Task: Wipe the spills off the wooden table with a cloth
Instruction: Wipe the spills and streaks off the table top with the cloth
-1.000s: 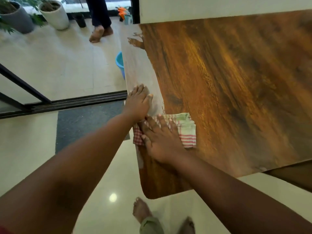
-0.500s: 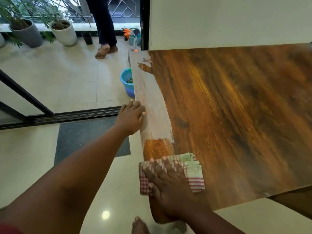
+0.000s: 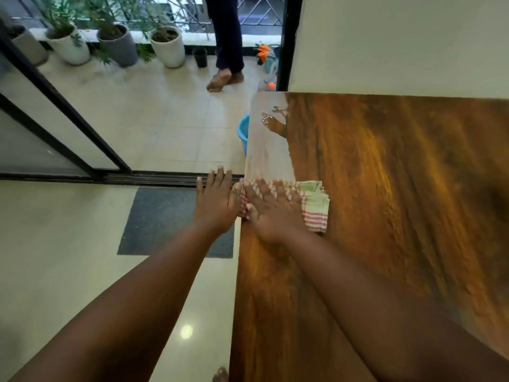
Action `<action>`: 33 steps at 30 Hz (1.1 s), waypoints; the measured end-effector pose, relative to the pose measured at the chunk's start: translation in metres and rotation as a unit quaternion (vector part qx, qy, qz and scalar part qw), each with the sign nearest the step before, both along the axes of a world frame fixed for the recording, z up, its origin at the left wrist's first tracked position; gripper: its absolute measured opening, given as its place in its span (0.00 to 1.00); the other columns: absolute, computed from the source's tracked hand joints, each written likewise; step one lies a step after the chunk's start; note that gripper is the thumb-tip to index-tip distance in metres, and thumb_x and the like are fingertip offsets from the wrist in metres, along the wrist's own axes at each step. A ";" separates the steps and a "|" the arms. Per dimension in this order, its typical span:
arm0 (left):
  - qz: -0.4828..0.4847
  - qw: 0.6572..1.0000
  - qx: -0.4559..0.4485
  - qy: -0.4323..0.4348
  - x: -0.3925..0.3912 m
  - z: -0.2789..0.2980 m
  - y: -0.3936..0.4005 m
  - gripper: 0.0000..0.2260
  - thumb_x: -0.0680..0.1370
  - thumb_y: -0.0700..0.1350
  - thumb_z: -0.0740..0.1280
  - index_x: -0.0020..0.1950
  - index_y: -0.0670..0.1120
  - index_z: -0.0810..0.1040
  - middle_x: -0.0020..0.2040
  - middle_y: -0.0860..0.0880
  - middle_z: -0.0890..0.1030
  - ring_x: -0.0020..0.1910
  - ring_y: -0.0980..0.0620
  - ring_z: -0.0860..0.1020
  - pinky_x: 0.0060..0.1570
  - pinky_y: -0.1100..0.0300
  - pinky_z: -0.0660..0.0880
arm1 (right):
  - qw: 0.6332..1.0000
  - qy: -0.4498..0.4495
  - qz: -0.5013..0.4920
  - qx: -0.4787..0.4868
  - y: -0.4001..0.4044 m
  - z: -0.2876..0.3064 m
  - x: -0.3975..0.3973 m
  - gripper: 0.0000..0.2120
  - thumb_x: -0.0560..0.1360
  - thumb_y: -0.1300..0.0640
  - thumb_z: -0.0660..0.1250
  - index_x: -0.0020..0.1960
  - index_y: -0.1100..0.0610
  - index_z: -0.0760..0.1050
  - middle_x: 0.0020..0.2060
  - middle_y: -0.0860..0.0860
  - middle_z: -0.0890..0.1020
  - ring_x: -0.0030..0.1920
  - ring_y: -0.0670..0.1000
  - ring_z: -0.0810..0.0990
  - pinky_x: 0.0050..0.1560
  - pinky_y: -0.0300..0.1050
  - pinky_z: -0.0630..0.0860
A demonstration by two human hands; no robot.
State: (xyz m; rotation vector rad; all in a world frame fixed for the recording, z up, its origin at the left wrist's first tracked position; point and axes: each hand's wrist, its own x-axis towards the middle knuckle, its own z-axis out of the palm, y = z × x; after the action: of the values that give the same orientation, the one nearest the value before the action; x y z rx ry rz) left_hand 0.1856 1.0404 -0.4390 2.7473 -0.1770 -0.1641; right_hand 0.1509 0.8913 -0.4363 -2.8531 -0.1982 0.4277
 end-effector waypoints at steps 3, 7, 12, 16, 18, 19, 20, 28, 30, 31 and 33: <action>0.015 1.000 -0.003 -0.006 0.008 -0.002 -0.011 0.27 0.82 0.55 0.41 0.78 0.45 0.52 0.79 0.45 0.52 0.77 0.47 0.45 0.73 0.48 0.35 | 1.000 0.008 -0.003 0.004 -0.001 0.001 0.039 0.25 0.82 0.43 0.41 0.77 0.38 0.36 0.77 0.45 0.37 0.75 0.55 0.32 0.66 0.57 0.26; 0.013 1.000 0.007 -0.013 0.005 -0.007 -0.022 0.30 0.78 0.56 0.38 0.78 0.44 0.50 0.79 0.44 0.51 0.77 0.48 0.44 0.74 0.48 0.36 | 1.000 0.025 0.006 -0.010 -0.004 0.006 0.087 0.26 0.82 0.44 0.42 0.77 0.40 0.36 0.77 0.46 0.36 0.76 0.56 0.33 0.69 0.61 0.30; 0.023 0.999 -0.024 -0.007 -0.006 -0.013 -0.023 0.30 0.79 0.56 0.39 0.78 0.44 0.46 0.79 0.45 0.48 0.77 0.49 0.42 0.73 0.51 0.34 | 0.999 0.025 0.028 -0.014 -0.008 0.010 0.087 0.26 0.82 0.43 0.41 0.77 0.41 0.34 0.77 0.46 0.35 0.76 0.56 0.33 0.70 0.61 0.31; 0.085 0.992 -0.088 -0.025 -0.004 -0.011 -0.022 0.26 0.82 0.53 0.45 0.78 0.45 0.43 0.79 0.47 0.47 0.77 0.52 0.42 0.73 0.53 0.34 | 0.998 -0.016 0.048 0.044 -0.019 0.003 -0.011 0.27 0.81 0.42 0.41 0.76 0.38 0.34 0.76 0.44 0.35 0.75 0.53 0.32 0.67 0.56 0.25; 0.111 0.989 -0.094 -0.021 0.004 -0.008 -0.019 0.25 0.84 0.49 0.48 0.78 0.44 0.43 0.79 0.46 0.47 0.77 0.51 0.42 0.73 0.53 0.35 | 0.996 -0.015 0.080 0.035 -0.021 0.003 -0.073 0.29 0.79 0.42 0.47 0.78 0.39 0.42 0.78 0.46 0.45 0.77 0.56 0.44 0.70 0.57 0.29; 0.112 0.990 -0.089 -0.016 0.008 -0.006 -0.019 0.25 0.84 0.49 0.48 0.78 0.44 0.43 0.79 0.46 0.46 0.77 0.51 0.42 0.73 0.53 0.35 | 0.996 0.001 0.084 0.030 -0.022 0.006 -0.094 0.29 0.77 0.42 0.51 0.78 0.41 0.51 0.77 0.47 0.54 0.77 0.58 0.54 0.71 0.58 0.37; 0.105 0.991 -0.084 -0.015 0.012 -0.004 -0.019 0.26 0.83 0.49 0.48 0.78 0.44 0.43 0.79 0.46 0.46 0.77 0.51 0.42 0.73 0.53 0.35 | 0.996 0.010 0.084 0.028 -0.022 0.009 -0.104 0.29 0.76 0.42 0.54 0.76 0.42 0.59 0.75 0.47 0.62 0.74 0.58 0.62 0.70 0.58 0.43; 0.232 0.940 -0.250 -0.011 0.022 -0.009 -0.053 0.27 0.83 0.54 0.48 0.78 0.51 0.40 0.79 0.49 0.45 0.73 0.58 0.40 0.72 0.54 0.36 | 0.999 -0.028 0.027 0.031 -0.025 -0.001 -0.010 0.27 0.79 0.41 0.39 0.72 0.35 0.26 0.75 0.41 0.33 0.73 0.51 0.27 0.65 0.55 0.22; 0.225 0.950 -0.214 -0.006 0.025 -0.013 -0.060 0.28 0.83 0.55 0.47 0.78 0.49 0.37 0.79 0.48 0.43 0.75 0.54 0.39 0.73 0.53 0.35 | 0.998 -0.029 -0.006 0.050 -0.026 -0.005 0.036 0.25 0.80 0.41 0.38 0.73 0.35 0.29 0.74 0.41 0.33 0.72 0.49 0.27 0.65 0.55 0.22; 0.196 0.965 -0.175 -0.006 0.027 -0.014 -0.062 0.29 0.82 0.57 0.46 0.77 0.48 0.36 0.79 0.48 0.40 0.76 0.53 0.37 0.73 0.53 0.34 | 0.998 -0.027 -0.018 0.051 -0.027 -0.005 0.060 0.25 0.81 0.40 0.38 0.74 0.36 0.32 0.75 0.41 0.33 0.73 0.50 0.29 0.66 0.55 0.24; 0.131 0.986 -0.105 -0.014 0.034 -0.014 -0.064 0.30 0.79 0.60 0.40 0.76 0.49 0.32 0.77 0.49 0.34 0.74 0.54 0.32 0.72 0.54 0.31 | 0.999 -0.028 -0.024 0.034 -0.030 -0.005 0.105 0.25 0.81 0.41 0.40 0.75 0.38 0.34 0.76 0.42 0.34 0.75 0.53 0.31 0.68 0.57 0.27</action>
State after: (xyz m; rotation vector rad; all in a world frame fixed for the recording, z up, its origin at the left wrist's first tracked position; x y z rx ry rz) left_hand 0.2196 0.9761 -0.4533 2.5326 0.1527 -0.0322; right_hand 0.2554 0.8611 -0.4412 -2.7992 -0.1514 0.3268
